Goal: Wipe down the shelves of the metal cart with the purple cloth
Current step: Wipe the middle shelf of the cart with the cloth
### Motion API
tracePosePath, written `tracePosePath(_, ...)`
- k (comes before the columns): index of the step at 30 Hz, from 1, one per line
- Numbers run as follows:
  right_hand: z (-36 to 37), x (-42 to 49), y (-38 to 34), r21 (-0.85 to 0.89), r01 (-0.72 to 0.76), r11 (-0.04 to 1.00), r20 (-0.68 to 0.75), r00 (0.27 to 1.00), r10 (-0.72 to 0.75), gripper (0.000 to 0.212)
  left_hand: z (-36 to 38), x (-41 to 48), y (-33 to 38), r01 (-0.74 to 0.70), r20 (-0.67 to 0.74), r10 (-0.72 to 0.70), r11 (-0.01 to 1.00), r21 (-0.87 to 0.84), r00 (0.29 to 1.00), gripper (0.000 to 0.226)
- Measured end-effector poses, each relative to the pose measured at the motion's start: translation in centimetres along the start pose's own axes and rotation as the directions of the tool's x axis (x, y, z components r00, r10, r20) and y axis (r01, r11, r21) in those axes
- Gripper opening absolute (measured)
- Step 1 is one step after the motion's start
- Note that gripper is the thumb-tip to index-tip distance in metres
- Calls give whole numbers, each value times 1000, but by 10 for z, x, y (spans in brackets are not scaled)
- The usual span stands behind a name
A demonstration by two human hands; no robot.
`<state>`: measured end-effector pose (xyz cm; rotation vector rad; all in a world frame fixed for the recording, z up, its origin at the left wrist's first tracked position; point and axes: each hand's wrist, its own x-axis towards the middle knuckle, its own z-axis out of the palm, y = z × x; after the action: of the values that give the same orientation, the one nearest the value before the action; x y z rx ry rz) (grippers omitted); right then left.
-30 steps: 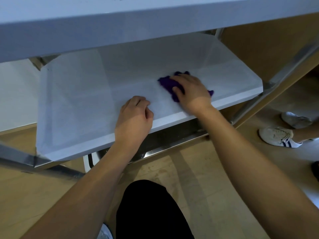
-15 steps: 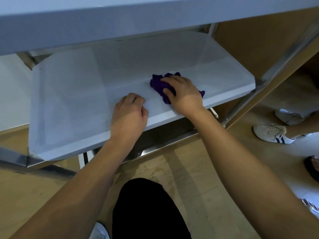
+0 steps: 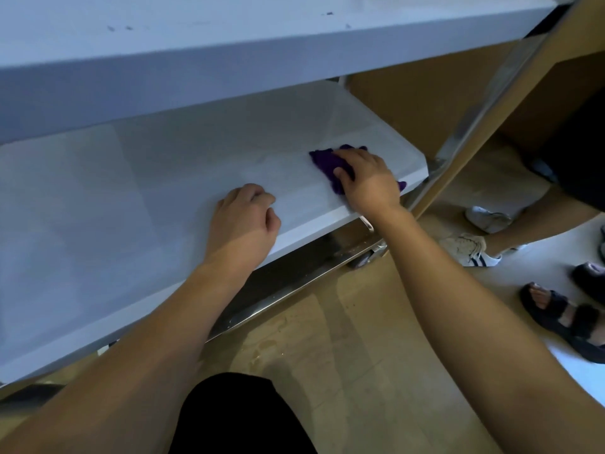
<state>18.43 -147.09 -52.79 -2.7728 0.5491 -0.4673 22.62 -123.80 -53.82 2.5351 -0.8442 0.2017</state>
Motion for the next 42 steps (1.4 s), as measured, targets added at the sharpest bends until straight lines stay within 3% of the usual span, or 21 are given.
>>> tracePosePath(5,-11,18,21,-43,-172,984,38,984,173,42,1,-2,3,-8,-1,8,1000,8,1000,29)
tracePosePath(10,13,-7,-37,14,25,1000,55,998,-25,39,-1,-4,1,-15,1,15,999,40,1000,30)
tracePosePath(14,8,-5,-27,51,36,998,46,998,-39,40,-3,-6,0,-14,-1,14,1000,22,1000,29)
tracePosePath(16,1,4,-2,26,-19,999,13,1000,19,40,-3,-7,1,-11,-10,11,1000,10,1000,29)
tracePosePath(20,-14,31,45,-58,-267,962,-46,963,265,40,-2,-6,3,1,-20,-1,1000,4,1000,27)
tracePosePath(23,-10,43,33,-113,-362,925,-12,932,363,41,-1,-5,3,-11,-23,11,1000,15,1000,27)
tracePosePath(25,2,42,3,-97,-288,953,18,957,291,42,-1,-5,3,-14,-12,14,1000,23,1000,28)
tracePosePath(27,17,34,-30,-23,-123,992,48,991,124,42,-2,-5,2,-13,-8,14,1000,19,1000,29)
tracePosePath(31,26,22,-49,30,89,996,95,991,-92,42,-5,-7,1,1,-7,-1,1000,9,1000,31)
tracePosePath(33,19,26,-30,12,78,997,92,993,-79,42,-5,-7,2,14,-8,-14,1000,0,1000,32)
tracePosePath(39,6,56,19,-71,-229,971,19,973,231,41,-2,-4,8,36,-8,-36,999,-6,999,32)
tracePosePath(42,27,58,-19,-38,-126,991,41,991,127,42,-2,-5,8,36,-3,-36,999,6,999,33)
